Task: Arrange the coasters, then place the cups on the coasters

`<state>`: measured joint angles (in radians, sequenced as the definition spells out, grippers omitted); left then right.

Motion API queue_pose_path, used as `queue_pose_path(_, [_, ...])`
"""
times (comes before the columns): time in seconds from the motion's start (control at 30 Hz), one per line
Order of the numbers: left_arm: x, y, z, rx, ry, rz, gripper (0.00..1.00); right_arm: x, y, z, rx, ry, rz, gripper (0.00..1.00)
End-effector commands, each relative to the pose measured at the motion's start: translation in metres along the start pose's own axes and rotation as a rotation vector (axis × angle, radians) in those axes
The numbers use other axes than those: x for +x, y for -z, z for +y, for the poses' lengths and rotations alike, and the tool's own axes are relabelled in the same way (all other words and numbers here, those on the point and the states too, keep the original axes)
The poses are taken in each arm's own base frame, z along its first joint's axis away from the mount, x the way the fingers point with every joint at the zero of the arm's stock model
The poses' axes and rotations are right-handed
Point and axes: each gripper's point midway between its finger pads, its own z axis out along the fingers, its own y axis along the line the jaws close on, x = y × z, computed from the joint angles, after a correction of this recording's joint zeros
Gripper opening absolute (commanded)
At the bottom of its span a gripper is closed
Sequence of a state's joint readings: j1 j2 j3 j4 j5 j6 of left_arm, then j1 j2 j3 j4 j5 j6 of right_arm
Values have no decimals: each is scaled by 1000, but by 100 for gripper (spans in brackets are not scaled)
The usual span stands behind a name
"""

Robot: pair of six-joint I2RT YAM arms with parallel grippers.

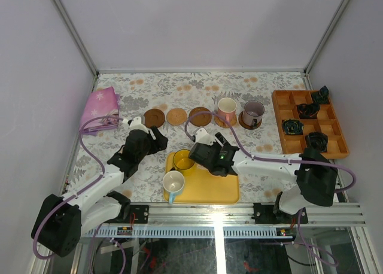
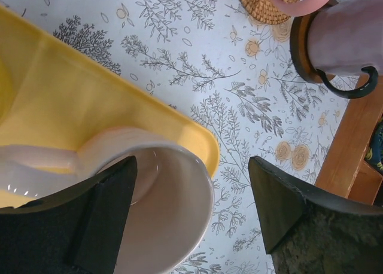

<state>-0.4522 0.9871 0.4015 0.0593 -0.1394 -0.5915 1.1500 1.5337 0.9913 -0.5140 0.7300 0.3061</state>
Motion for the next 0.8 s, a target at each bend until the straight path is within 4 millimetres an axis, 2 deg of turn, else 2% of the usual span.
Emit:
queue_pose_path(0.0, [-1, -3, -1, 1, 2, -14, 70, -32, 21, -21, 44, -129, -110, 83])
queue_pose_path(0.17, [1, -5, -2, 5, 2, -6, 70, -49, 49, -34, -30, -294, -221, 84])
queue_pose_path(0.33, [0, -5, -3, 9, 2, -10, 70, -67, 68, -30, -162, -376, -337, 83])
queue_pose_path(0.43, [0, -4, -3, 13, 4, -9, 70, -71, 66, -28, -151, -365, -333, 80])
queue_pose_path(0.6, [0, -2, -3, 14, 4, -10, 70, -76, 49, -17, -112, -318, -292, 74])
queue_pose_path(0.67, [0, -2, -2, 9, 2, -10, 70, -80, 44, -10, -111, -300, -278, 66])
queue_pose_path(0.77, [0, -2, -2, 8, -2, -11, 70, -88, 39, 0, -128, -285, -284, 39])
